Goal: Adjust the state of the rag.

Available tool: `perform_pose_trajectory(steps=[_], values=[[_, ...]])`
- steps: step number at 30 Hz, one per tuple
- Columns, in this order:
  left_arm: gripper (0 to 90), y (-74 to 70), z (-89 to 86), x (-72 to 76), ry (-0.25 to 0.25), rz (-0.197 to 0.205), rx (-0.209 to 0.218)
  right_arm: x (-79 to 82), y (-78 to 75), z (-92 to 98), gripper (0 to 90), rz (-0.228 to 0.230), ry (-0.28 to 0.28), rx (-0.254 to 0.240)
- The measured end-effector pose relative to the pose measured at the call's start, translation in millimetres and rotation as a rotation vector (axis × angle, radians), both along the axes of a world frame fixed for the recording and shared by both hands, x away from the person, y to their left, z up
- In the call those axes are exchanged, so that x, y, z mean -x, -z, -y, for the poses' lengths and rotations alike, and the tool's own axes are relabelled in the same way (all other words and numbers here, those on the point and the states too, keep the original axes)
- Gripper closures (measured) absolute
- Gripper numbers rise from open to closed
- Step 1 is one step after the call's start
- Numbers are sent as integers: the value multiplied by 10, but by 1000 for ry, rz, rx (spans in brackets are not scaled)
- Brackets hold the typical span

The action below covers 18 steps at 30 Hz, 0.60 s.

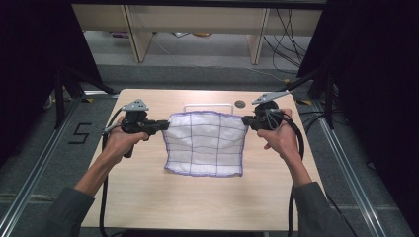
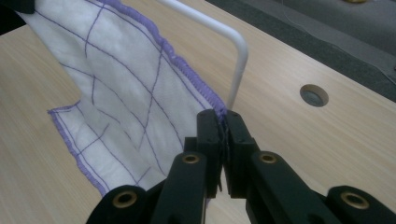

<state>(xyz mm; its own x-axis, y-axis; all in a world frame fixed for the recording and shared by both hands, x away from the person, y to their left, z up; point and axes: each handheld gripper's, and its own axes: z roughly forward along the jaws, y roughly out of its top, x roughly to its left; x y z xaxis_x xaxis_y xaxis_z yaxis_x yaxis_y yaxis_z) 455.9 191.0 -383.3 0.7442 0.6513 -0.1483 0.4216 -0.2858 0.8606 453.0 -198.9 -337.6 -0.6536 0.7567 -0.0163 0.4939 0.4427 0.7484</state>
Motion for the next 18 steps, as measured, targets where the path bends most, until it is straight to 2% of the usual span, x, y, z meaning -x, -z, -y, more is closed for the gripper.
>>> perform_pose_trajectory(steps=[1, 2, 4, 5, 6, 8, 10, 11, 12, 13, 14, 15, 17, 18], values=[[856, 0, 0, 0, 0, 0, 0, 0, 0, 0, 874, 0, 0, 0], [856, 10, -8, 33, 5, -1, 6, 21, -9, 10, 874, -19, -17, 11], [859, -25, -26, 134, 20, 2, 23, 172, -38, -18, 874, -13, -32, -11], [860, -64, -41, 210, 39, 3, 33, 208, -57, -12, 874, -2, -42, -14], [861, -64, -41, 210, 39, 3, 33, 208, -57, -12, 874, -2, -42, -14], [861, -151, -61, 357, 64, 6, 55, 371, -136, -12, 874, 18, -76, -36], [862, -255, -78, 513, 101, 5, 84, 550, -247, 3, 874, 23, -84, -46], [862, -352, -98, 647, 129, 2, 93, 684, -337, 24, 874, 30, -102, -62], [862, -352, -98, 647, 129, 2, 93, 684, -337, 24, 874, 30, -102, -62], [862, -462, -129, 792, 151, -8, 94, 833, -446, 55, 874, 56, -118, -76], [862, -516, -145, 875, 168, -16, 100, 878, -491, 80, 874, 73, -134, -72], [862, -516, -145, 875, 168, -16, 100, 878, -491, 80, 874, 73, -134, -72], [861, -597, -165, 1035, 181, -22, 96, 1122, -657, 124, 874, 93, -158, -82], [861, -615, -169, 1084, 189, -30, 103, 1179, -687, 129, 874, 89, -158, -83]])
